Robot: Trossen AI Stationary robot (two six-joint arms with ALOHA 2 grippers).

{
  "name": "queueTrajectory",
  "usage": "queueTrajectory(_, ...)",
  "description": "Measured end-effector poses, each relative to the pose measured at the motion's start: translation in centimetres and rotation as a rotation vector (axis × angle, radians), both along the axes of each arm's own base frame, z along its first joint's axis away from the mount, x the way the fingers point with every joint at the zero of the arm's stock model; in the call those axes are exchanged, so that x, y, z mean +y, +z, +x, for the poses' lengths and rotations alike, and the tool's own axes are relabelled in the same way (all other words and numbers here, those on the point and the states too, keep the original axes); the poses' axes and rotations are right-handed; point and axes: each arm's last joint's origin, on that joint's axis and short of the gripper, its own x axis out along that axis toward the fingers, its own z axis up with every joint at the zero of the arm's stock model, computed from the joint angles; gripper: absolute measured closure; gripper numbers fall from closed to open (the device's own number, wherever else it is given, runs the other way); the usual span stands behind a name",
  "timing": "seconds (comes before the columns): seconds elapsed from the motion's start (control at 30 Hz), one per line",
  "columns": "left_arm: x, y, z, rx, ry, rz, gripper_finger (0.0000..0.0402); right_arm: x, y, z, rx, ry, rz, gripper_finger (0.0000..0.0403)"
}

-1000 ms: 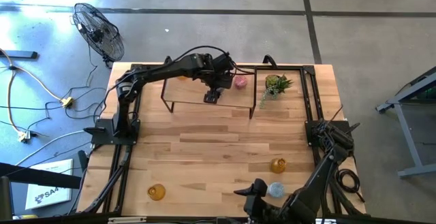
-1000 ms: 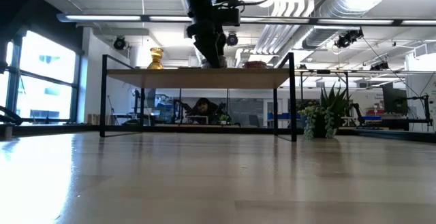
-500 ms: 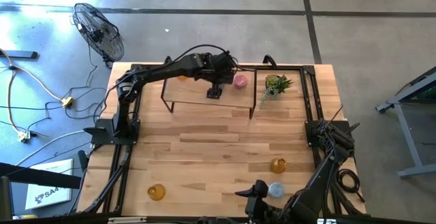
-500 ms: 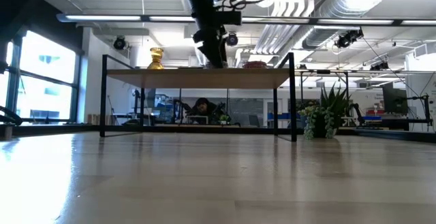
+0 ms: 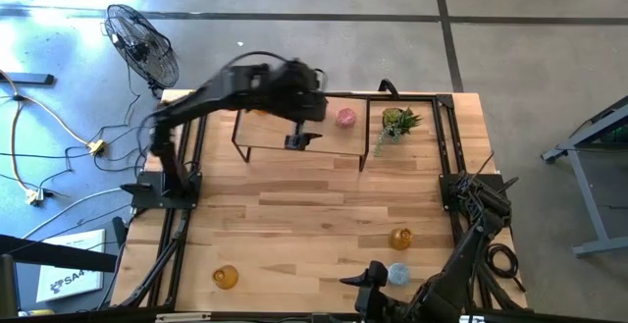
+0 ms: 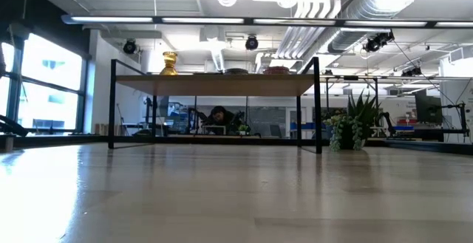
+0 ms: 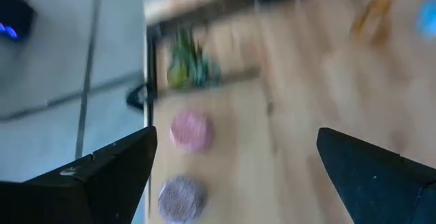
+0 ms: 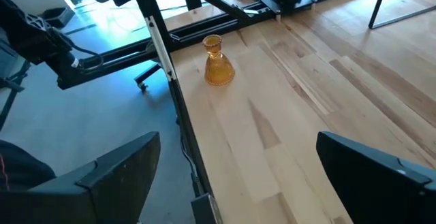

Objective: Pick & Place candle stick holders
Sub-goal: Put the left yellow glass candle holder on the shelf

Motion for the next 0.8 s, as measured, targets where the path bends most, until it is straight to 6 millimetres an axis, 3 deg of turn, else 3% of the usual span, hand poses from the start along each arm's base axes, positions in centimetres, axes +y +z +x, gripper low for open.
queueTrajectory(0.13, -2.3, 1.9, -3.0, -0.044, -0.078, -0.199, 0.0003, 0.4, -0.1, -0.3, -0.004, 0.01, -0.003, 0.0015)
queueTrajectory(0.23, -4.0, 1.9, -4.1, 0.018, -0.156, -0.385, 0.0002, 0.6, -0.3, -0.4, 0.003, 0.022, -0.01, 0.0015)
queueTrajectory(0.33, -5.6, 1.1, -4.9, 0.147, -0.178, -0.465, 0.0002, 0.8, -0.4, -0.7, 0.011, 0.04, -0.03, 0.0015)
queueTrajectory(0.43, -7.5, -0.4, -5.3, 0.299, -0.141, -0.473, 0.0002, 1.0, -0.4, -0.8, 0.019, 0.071, -0.074, 0.0015)
queueTrajectory(0.6, -11.2, -4.4, -4.8, 0.513, -0.043, -0.483, 0.0002, 1.1, -0.4, -1.0, 0.041, 0.136, -0.182, 0.0015)
queueTrajectory(0.8, -16.4, -9.1, -5.7, 0.738, 0.072, -0.498, 0.0002, 0.9, -0.4, -0.8, 0.068, 0.199, -0.295, 0.0015)
